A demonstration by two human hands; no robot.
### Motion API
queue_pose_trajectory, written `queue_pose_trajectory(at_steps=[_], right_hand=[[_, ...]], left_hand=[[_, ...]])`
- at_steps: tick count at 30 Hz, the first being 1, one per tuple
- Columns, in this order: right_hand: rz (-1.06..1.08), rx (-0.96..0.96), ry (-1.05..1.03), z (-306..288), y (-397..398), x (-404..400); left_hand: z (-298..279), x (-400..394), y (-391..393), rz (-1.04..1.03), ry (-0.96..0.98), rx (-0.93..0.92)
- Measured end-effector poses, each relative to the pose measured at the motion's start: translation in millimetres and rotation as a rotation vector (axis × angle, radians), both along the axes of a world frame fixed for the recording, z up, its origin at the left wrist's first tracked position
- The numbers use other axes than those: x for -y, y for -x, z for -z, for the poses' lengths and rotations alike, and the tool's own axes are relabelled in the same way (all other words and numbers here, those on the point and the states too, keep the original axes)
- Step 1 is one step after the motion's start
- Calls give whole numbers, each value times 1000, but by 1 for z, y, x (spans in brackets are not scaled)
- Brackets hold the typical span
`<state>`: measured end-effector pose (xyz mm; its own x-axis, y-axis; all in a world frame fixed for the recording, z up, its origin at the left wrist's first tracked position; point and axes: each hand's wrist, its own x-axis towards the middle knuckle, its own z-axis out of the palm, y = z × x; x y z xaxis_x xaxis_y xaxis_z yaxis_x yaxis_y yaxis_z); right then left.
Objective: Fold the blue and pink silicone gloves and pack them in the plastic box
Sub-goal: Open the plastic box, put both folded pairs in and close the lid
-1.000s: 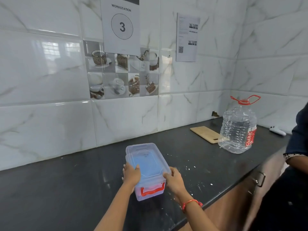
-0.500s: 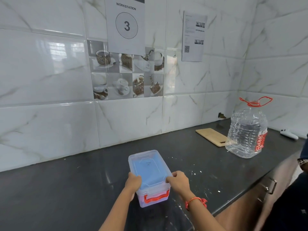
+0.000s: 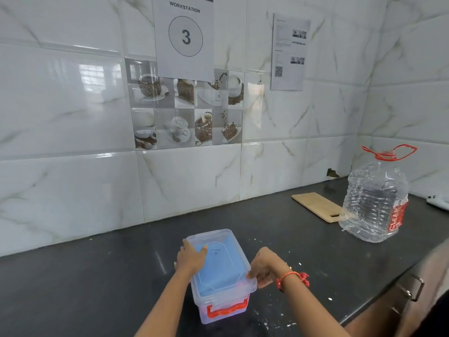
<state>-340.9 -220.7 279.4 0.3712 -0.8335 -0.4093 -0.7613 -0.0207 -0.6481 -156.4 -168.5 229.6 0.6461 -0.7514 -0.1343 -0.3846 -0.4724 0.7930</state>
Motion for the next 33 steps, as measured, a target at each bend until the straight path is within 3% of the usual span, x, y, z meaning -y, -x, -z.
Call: queue_pose_trajectory(at_steps=[5,9,19,23,27,33], right_hand=[[-8,-8,37,10,-2,6],[-36,-41,69,14,-3,10],[-132,142,-103,10,12,13],[73,354,-289,28,26,-1],[254,395,-456,67,22,-25],[576,786,-721,72,-2,-44]], left_hand=[[-13,13,-5,131,-275,494],[-15,29,-20,205,-350,548],[-28,48,-38,124,-294,206],[-30,54,-38,97,-280,47],[-42,56,-36,94,-317,-17],[-49,52,-34,71,-319,-107]])
